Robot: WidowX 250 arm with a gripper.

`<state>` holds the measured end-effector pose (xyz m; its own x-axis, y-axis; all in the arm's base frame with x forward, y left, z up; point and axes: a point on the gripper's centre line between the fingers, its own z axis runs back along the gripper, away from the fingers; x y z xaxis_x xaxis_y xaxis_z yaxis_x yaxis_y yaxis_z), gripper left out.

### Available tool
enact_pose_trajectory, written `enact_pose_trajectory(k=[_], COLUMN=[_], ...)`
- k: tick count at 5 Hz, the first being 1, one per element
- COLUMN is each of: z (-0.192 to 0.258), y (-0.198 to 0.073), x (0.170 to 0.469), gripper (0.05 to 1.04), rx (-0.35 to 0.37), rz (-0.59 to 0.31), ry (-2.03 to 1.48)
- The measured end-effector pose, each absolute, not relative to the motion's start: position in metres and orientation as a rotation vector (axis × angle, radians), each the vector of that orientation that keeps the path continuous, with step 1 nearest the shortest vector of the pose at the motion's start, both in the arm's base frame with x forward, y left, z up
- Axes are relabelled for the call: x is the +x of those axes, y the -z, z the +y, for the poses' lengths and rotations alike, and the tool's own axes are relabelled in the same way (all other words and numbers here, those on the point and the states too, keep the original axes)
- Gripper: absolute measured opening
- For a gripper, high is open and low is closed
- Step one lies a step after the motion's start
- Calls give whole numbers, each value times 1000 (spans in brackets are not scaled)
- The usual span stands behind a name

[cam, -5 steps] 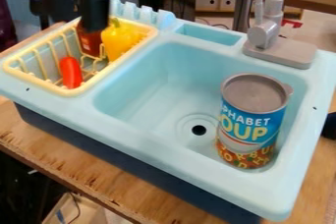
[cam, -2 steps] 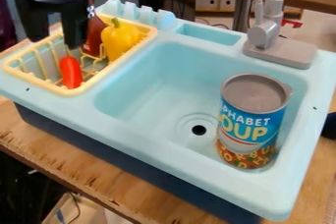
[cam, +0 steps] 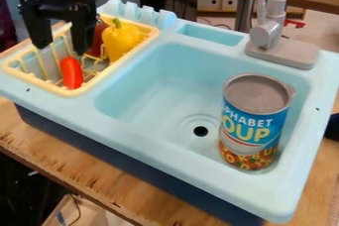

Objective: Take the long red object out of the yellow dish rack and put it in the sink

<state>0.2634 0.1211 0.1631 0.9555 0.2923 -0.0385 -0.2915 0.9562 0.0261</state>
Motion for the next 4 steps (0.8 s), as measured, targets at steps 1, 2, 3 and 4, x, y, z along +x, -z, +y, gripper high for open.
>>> enact_pose_trajectory(k=[1, 2, 3, 4], z=[126, 130, 131, 119], y=[-152, -139, -127, -116], x=[265, 271, 274, 281], gripper=[1003, 1003, 1003, 1003], rx=[37, 47, 68, 97], rz=[76, 84, 105, 128], ry=[-324, -353, -380, -377])
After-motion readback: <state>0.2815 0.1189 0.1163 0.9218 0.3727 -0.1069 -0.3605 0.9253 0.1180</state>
